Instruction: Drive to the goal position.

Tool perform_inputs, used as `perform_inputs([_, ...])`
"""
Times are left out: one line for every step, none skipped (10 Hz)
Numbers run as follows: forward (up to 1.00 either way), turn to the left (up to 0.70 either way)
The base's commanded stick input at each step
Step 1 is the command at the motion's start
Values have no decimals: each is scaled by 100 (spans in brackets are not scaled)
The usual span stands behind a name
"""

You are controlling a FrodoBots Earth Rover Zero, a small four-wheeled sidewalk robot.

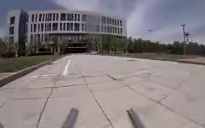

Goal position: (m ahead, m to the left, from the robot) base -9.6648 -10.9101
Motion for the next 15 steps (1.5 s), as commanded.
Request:
perform_inputs([100, 0])
perform_inputs([100, 0])
perform_inputs([100, 0])
perform_inputs([100, 0])
perform_inputs([100, 0])
perform_inputs([100, 0])
perform_inputs([100, 0])
perform_inputs([100, 0])
perform_inputs([100, 0])
perform_inputs([100, 0])
perform_inputs([100, -21])
perform_inputs([100, -40])
perform_inputs([100, -40])
perform_inputs([100, -40])
perform_inputs([100, -40])
